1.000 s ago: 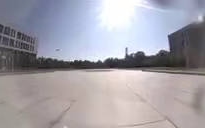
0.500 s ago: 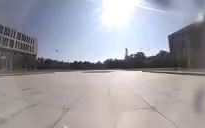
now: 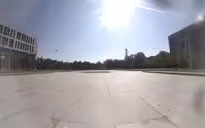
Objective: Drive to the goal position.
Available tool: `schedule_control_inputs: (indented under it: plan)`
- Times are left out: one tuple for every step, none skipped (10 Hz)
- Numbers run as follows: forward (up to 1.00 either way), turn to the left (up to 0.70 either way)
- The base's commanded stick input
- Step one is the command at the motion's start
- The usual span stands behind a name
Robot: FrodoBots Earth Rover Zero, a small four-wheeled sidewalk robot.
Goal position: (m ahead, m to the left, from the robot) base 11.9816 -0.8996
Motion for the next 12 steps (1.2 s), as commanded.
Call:
schedule_control_inputs:
  plan:
    - [0.70,0.00]
    - [0.70,0.00]
    - [0.70,0.00]
    - [0.70,0.00]
    - [0.70,0.00]
    - [0.70,0.00]
    - [0.70,0.00]
    - [0.70,0.00]
    - [0.70,0.00]
    - [0.70,0.00]
    - [0.70,0.00]
    - [0.70,0.00]
